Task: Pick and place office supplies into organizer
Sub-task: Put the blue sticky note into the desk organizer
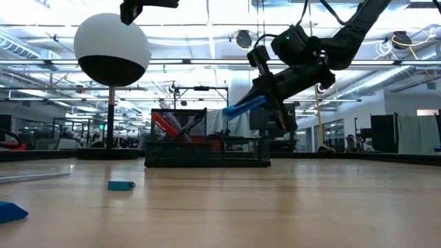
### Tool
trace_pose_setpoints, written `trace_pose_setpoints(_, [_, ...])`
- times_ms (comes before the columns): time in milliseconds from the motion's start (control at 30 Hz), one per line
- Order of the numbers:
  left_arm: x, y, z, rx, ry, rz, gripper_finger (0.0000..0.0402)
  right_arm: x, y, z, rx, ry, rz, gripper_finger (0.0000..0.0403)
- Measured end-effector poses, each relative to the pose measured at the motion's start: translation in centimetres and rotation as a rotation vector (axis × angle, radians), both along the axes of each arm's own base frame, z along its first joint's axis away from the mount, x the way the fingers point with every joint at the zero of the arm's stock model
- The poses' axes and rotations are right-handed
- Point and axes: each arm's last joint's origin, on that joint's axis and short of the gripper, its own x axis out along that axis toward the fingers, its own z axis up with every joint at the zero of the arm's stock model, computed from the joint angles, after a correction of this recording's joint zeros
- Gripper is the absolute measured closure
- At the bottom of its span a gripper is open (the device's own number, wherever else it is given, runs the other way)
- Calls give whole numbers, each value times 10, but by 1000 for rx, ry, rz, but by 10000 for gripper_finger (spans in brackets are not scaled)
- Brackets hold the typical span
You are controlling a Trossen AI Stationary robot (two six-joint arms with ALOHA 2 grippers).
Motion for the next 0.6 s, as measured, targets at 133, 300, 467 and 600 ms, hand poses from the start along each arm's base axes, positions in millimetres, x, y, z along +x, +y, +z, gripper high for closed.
trace_pose_setpoints(133, [0,0,0,1,0,0,346,1,0,-2,4,2,4,399])
trace_pose_setpoints(300, [0,0,0,8,2,-3,346,4,3,-5,-6,4,0,399])
trace_pose_setpoints(467, [0,0,0,11,4,-4,346,6,8,-5,-18,-5,16,382])
trace_pose_setpoints(600, [0,0,0,16,4,-4,346,6,8,-4,-16,-10,14,343])
